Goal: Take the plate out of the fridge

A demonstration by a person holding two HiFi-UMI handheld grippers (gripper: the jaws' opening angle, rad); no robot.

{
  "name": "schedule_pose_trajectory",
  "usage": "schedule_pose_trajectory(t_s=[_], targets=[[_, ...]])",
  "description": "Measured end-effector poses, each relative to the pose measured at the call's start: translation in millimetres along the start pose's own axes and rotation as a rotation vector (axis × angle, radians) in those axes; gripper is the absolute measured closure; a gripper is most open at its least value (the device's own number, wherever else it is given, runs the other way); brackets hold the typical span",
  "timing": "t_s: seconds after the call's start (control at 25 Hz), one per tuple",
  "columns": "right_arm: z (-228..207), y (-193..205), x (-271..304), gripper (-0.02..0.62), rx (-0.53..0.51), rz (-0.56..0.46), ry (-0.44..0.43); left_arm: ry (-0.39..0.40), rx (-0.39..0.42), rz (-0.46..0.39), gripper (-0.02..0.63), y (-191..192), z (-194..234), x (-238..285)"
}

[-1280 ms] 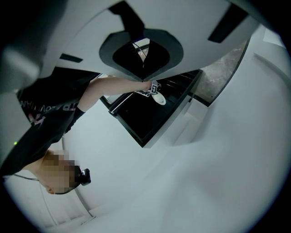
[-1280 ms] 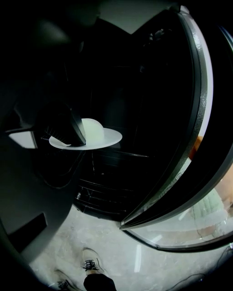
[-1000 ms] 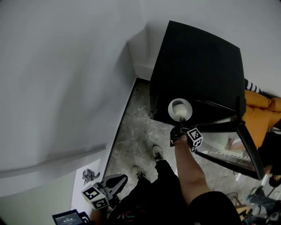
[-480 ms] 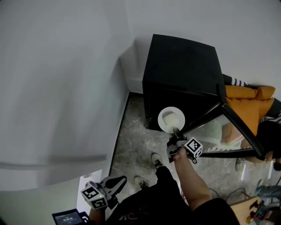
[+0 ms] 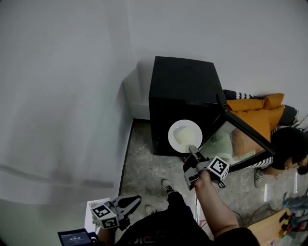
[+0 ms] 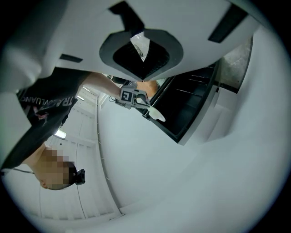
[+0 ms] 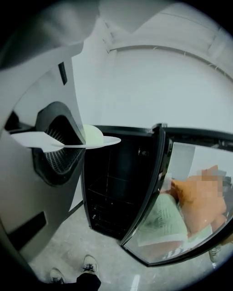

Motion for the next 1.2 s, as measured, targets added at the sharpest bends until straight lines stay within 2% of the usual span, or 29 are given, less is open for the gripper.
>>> schedule_pose_trajectory(t_s=[0.24, 0.36, 0.52, 0.76, 1.08, 1.2], targets=[[78, -16, -5, 0.580, -0.062, -0.063, -0.035, 0.015, 0.023, -0.031, 0.601, 0, -7, -10], [114, -37, 14, 0.578, -0.088, -0.101, -0.036, 0.002, 0.020, -0.056, 0.601, 0, -9, -18], [147, -80, 56, 0.580, -0.103, -0.157, 0.003, -0.022, 0.015, -0.089, 0.601, -4, -8, -23], [149, -127, 105, 0.578, -0.035, -0.237, 0.104, -0.068, -0.010, -0.126, 0.600, -6, -6, -31], [147, -140, 133, 0.578, -0.020, -0.252, 0.196, -0.087, -0.041, -0.213, 0.601, -18, -1, -46], [148, -144, 137, 0.578, -0.019, -0.261, 0.221, -0.108, -0.046, -0.194, 0.600, -19, 1, -49]])
Point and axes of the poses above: the fingertips, and each gripper's own axes: x forward along the fingers, z to its left, y out of its underside, the point moved 5 cm from there along -x, backward along the fingers, and after that the axes turned 13 degrees about z, right-handed, at the moved point
